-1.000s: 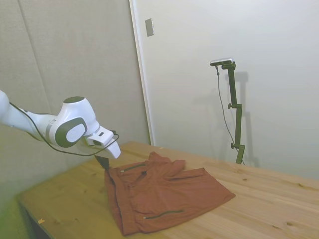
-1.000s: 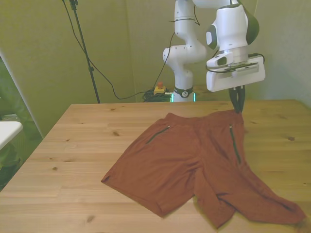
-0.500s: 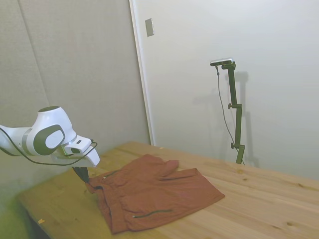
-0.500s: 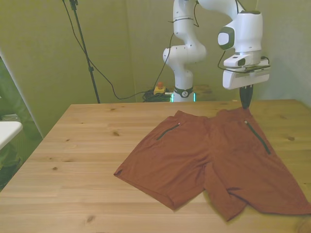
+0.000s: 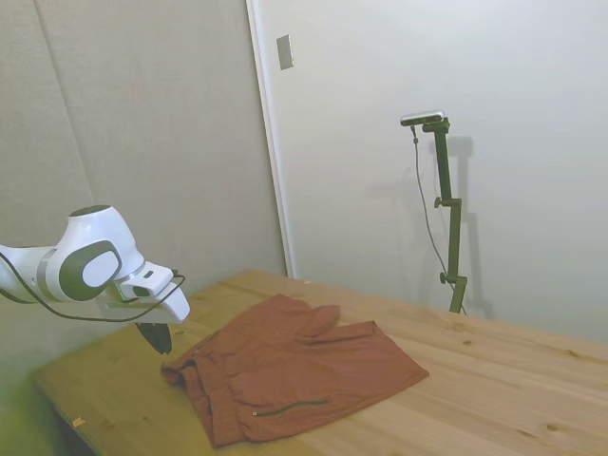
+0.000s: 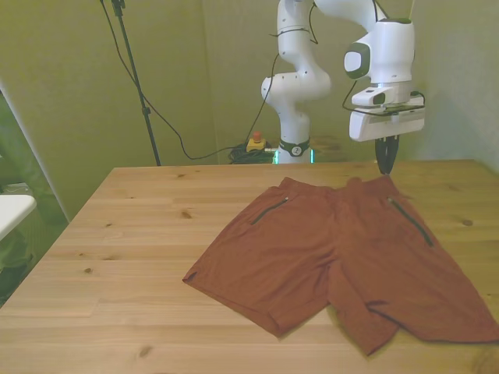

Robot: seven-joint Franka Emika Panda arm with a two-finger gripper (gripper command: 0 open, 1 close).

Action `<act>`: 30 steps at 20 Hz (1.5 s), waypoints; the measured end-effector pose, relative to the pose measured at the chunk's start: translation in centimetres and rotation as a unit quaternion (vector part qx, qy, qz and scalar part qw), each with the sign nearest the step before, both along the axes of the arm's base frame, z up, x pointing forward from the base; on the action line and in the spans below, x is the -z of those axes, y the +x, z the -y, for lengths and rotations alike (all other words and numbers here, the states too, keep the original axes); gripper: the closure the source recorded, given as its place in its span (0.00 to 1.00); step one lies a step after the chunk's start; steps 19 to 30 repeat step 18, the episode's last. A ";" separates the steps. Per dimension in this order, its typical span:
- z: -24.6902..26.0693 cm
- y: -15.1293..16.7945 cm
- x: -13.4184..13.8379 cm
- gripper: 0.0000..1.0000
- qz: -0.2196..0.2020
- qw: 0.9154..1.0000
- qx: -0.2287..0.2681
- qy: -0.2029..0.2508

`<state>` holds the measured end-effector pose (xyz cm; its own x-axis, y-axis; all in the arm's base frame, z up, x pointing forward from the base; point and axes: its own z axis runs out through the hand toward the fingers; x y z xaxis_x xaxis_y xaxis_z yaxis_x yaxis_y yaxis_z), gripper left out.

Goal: Unfold the shorts

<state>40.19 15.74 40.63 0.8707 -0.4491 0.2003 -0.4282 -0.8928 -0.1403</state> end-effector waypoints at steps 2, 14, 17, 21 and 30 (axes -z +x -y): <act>0.1 -0.2 -0.1 0.00 0.000 1.000 0.000 -0.002; 1.2 -2.7 -4.4 0.00 0.013 1.000 0.017 -0.004; 1.2 -3.6 -6.0 0.00 0.015 0.999 0.029 0.002; 1.2 -3.9 -6.4 0.00 0.015 0.999 0.032 0.003; 1.2 -3.9 -6.4 0.00 0.015 0.999 0.032 0.003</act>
